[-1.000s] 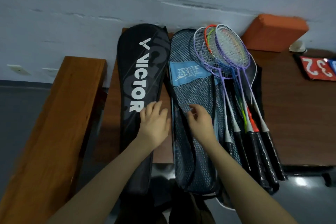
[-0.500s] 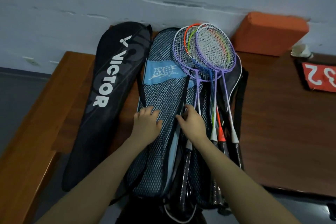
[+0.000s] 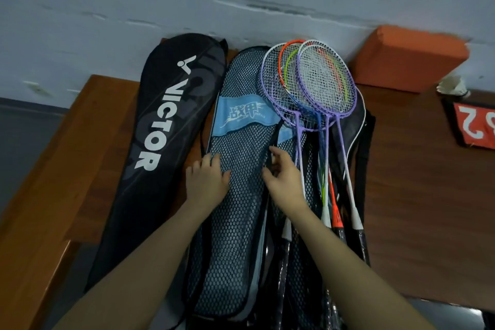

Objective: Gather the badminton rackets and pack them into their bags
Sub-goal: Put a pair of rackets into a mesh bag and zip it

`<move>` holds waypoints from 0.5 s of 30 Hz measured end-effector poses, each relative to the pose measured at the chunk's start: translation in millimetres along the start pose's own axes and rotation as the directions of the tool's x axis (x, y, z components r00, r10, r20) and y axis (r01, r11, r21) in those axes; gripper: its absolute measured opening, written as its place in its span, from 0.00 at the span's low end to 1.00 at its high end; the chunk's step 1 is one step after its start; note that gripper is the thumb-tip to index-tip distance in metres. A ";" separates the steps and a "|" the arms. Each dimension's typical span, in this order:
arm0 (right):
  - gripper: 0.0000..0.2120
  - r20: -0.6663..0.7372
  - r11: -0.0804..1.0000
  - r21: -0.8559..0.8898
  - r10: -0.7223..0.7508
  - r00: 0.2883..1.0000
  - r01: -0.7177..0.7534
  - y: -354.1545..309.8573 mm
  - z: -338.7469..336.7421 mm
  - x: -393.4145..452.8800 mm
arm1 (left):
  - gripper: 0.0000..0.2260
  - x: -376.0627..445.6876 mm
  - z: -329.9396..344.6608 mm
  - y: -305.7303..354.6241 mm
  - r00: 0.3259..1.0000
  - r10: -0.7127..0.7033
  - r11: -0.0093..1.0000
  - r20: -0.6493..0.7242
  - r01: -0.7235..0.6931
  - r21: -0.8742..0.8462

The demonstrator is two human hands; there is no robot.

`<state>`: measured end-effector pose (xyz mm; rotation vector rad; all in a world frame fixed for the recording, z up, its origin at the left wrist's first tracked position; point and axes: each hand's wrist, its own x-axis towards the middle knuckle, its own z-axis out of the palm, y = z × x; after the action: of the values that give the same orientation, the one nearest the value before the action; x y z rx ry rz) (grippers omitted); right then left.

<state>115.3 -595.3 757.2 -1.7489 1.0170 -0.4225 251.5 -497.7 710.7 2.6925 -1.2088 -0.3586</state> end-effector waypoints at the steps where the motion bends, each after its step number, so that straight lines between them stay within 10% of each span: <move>1: 0.21 0.005 1.000 0.013 -0.005 1.000 0.005 -2.5 0.3 -0.2 | 0.23 1.8 -0.3 -5.6 1.000 -0.007 1.000 -0.004 0.007 0.005; 8: 0.20 0.116 0.998 -0.045 0.054 0.992 -0.049 5.1 12.5 -5.9 | 0.20 7.5 -2.7 -38.0 0.997 0.075 0.997 -0.030 -0.074 0.014; 15: 0.24 -0.174 0.898 -0.424 0.047 0.984 -0.118 25.3 21.7 13.1 | 0.18 4.2 -7.9 -42.7 0.979 0.129 0.932 -0.156 -0.173 -0.319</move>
<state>126.8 -595.8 723.3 -2.0802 1.3771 -0.2987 286.8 -472.3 707.0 2.2841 -1.1883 -0.3216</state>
